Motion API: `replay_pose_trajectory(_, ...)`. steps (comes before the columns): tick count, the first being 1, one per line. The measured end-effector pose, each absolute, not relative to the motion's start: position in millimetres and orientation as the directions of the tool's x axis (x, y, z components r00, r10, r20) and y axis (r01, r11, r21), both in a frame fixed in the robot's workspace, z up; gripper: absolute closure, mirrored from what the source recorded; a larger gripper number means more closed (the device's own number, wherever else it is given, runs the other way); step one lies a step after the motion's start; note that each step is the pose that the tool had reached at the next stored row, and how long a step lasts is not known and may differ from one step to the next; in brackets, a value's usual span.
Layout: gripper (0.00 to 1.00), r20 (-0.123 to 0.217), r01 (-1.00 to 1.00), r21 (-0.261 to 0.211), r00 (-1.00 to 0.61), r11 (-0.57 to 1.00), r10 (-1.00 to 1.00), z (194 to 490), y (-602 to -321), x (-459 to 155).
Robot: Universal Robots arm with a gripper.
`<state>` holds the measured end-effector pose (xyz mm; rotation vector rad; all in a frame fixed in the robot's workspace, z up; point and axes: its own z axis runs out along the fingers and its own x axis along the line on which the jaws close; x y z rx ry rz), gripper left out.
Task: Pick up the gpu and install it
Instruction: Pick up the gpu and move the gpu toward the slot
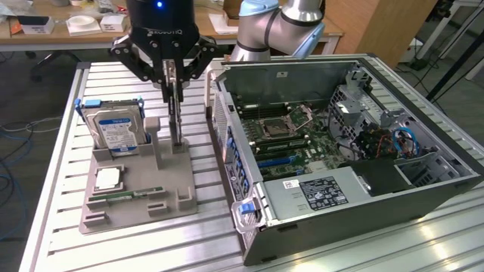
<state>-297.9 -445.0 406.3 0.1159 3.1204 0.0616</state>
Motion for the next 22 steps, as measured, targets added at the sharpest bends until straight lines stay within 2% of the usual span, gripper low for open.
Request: replay_pose_trajectory(22, 0.74, -0.017, 0.074, 0.040, -0.997, 0.996, 0.075, 406, -445, -280)
